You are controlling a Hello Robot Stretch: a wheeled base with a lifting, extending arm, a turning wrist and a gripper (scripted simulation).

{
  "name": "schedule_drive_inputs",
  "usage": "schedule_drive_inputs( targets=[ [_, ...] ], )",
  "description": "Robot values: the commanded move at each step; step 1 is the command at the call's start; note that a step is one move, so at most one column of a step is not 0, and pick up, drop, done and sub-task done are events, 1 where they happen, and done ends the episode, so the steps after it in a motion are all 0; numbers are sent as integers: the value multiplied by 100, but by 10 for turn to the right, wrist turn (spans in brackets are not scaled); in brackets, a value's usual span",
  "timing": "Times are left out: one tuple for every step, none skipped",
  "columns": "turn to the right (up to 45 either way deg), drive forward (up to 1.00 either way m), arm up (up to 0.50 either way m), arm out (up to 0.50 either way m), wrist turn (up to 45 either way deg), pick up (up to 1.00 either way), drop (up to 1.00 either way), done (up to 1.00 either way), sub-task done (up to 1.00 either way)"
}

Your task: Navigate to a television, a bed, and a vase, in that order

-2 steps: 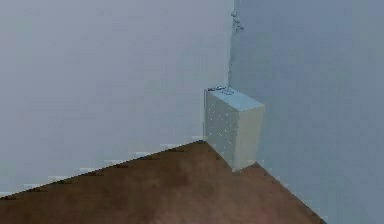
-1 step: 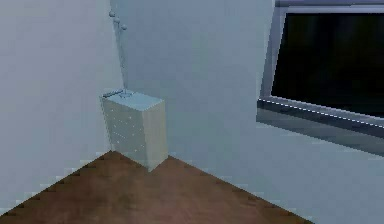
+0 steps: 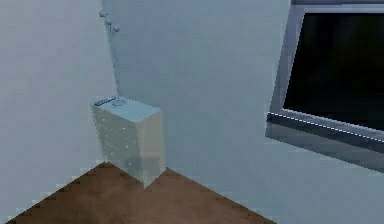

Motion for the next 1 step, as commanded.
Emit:
schedule_drive_inputs(
  targets=[
    [450,0,0,0,0,0,0,0,0]
  ],
)
